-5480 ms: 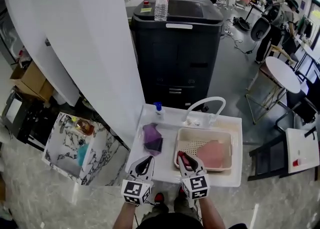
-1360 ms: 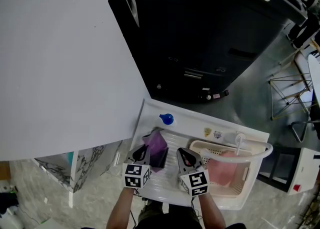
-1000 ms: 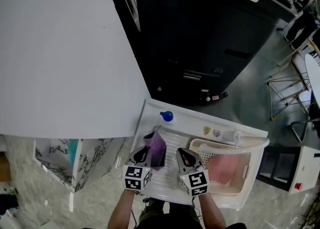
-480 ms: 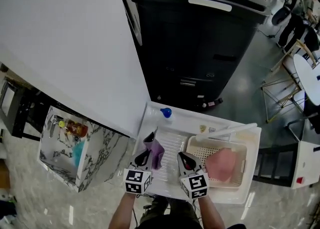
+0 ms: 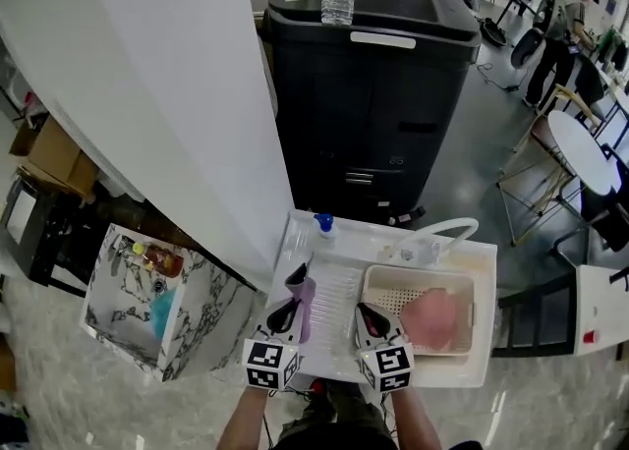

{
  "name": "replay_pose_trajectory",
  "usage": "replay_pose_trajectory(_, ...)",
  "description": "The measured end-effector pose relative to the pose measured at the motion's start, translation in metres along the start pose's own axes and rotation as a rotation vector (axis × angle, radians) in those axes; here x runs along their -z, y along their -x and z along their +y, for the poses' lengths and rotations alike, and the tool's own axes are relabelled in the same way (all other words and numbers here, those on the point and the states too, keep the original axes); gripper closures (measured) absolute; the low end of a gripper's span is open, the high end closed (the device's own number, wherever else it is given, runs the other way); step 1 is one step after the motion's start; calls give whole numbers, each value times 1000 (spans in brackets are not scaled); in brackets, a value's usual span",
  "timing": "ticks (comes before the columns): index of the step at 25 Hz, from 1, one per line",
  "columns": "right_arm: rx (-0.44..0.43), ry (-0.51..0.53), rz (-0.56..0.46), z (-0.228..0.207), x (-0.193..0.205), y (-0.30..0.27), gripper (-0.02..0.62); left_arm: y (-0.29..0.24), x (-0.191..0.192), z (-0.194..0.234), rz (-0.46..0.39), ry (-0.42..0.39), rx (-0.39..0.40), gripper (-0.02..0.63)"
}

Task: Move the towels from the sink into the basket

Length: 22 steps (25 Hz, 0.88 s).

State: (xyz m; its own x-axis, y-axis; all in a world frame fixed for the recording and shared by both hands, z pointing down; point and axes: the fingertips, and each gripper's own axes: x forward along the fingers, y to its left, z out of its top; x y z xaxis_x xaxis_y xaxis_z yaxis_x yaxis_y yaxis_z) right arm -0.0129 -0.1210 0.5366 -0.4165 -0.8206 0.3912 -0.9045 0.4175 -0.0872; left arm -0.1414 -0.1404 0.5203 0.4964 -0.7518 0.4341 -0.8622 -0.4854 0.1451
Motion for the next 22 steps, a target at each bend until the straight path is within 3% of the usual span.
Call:
replay_pose_trajectory(11, 116, 21, -75, 21, -19, 63, 566, 51, -36, -38, -110, -73, 101, 583)
replay_pose_trajectory(22, 301, 2, -85, -1, -6, 131, 566, 69, -49, -95, -171, -132, 246, 583)
